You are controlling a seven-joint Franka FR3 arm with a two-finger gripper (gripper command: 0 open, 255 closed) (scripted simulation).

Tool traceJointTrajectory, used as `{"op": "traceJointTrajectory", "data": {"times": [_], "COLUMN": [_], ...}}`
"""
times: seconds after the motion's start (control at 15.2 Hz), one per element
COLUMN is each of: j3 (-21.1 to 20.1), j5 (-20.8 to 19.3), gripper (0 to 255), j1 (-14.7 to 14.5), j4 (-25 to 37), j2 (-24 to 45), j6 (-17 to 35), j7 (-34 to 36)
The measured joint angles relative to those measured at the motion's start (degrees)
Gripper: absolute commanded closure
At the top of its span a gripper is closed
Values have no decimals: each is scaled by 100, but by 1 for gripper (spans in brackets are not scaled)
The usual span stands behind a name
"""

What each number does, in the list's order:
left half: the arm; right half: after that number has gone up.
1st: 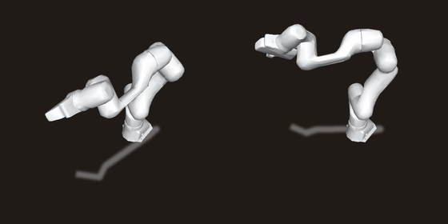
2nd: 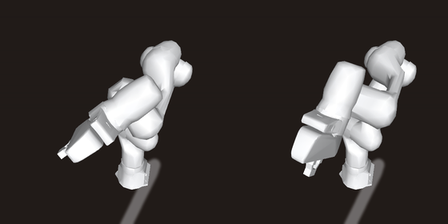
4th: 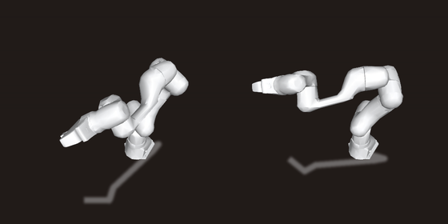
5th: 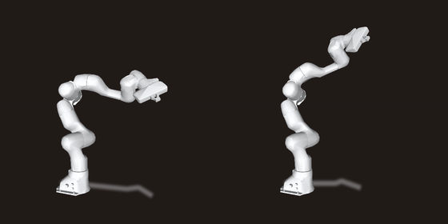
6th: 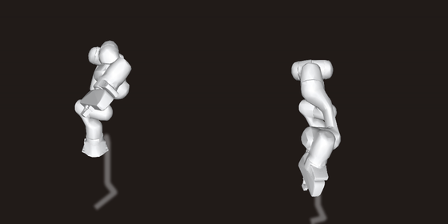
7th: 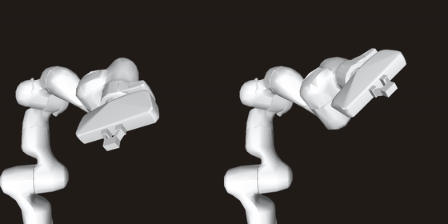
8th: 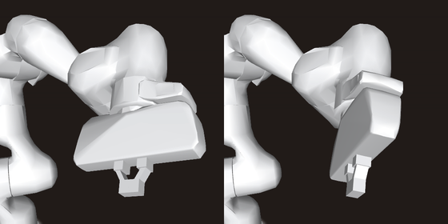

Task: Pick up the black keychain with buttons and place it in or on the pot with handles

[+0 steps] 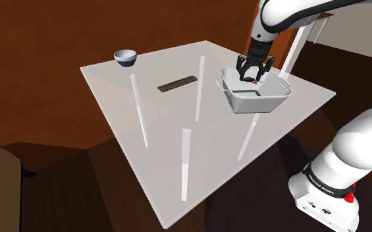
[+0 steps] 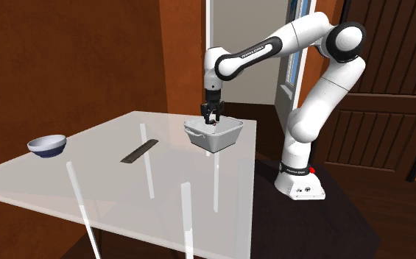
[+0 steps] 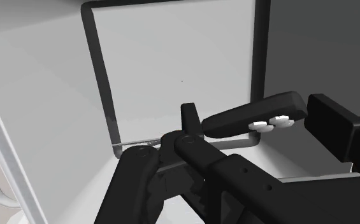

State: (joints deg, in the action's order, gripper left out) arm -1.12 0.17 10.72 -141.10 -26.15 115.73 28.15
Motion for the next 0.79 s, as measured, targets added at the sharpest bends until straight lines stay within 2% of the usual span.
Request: {"op": "traceJointTrajectory", "data": {"times": [0.2,0.26,0.66,0.79], "j3": [0,0,0,-3], "j5": [0,0,0,2], "gripper": [255,0,0,0], "j1": [0,0,0,-3], "j4": [-1,-1,-1,185], "j2": [3,3,3,-43], "j6": [5,5,5,-222], "j7": [0,0,0,4]}}
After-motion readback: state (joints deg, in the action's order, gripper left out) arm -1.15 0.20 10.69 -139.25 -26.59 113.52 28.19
